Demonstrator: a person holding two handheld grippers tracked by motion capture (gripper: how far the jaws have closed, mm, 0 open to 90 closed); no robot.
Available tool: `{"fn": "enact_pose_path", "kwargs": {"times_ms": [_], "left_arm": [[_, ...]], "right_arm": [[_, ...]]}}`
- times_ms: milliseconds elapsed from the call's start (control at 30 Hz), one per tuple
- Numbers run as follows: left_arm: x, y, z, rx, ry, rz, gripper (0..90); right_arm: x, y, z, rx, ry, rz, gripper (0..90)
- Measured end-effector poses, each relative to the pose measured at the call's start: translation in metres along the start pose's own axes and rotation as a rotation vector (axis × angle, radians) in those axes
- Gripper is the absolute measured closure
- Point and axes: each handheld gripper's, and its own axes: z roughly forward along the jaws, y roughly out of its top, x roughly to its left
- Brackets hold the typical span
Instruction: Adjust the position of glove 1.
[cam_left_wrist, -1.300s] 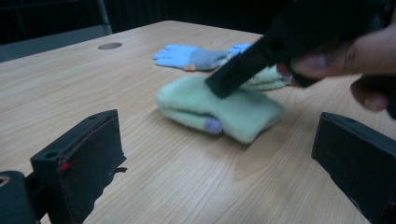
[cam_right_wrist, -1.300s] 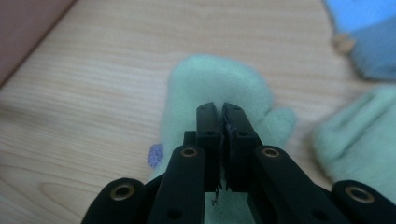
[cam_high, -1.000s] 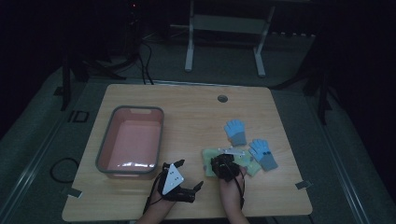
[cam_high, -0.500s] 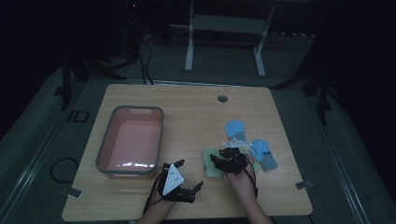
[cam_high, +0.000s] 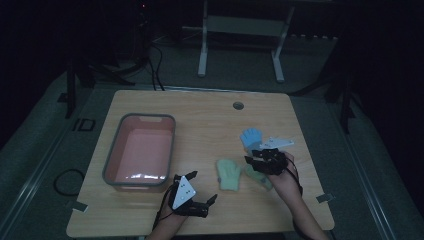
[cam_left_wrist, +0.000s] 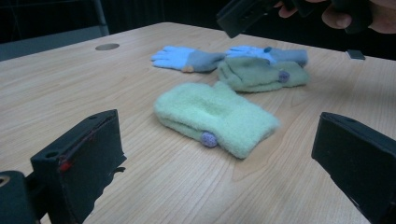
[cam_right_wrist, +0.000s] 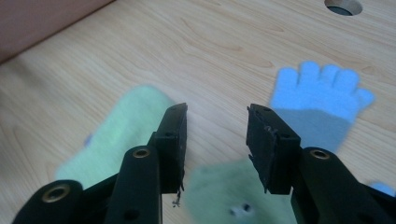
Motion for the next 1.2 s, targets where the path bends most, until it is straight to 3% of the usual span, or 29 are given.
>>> {"fn": "enact_pose_path", "kwargs": {"times_ms": [100,200,233,433,733,1000,1200], "left_arm": [[0.0,0.0,0.0,0.002,0.002,0.002,2.2],[0.0,0.0,0.0,0.003,0.001,0.002,2.2],[0.0,0.0,0.0,0.003,0.003,0.0,2.2],[-0.001,0.0,0.0,0.005,0.004,0.011,2.2],[-0.004,0.0,0.0,0.005,0.017,0.033,2.2],[-0.004,0.0,0.0,0.005,0.016,0.035,2.2],[-0.005,0.0,0.001,0.008,0.02,0.041,4.1]], "right_arm": [[-0.013,-0.006,-0.004,0.005,0.021,-0.015,59.6],[-0.017,-0.008,-0.005,0.011,0.019,-0.022,60.7],[-0.028,-0.014,-0.008,0.037,0.04,-0.053,62.1],[-0.039,-0.03,-0.007,0.103,0.067,-0.103,61.8],[-0.044,-0.055,0.0,0.131,0.148,-0.137,58.6],[-0.038,-0.059,0.007,0.15,0.121,-0.181,62.2],[-0.035,-0.063,0.006,0.128,0.106,-0.164,76.2]]}}
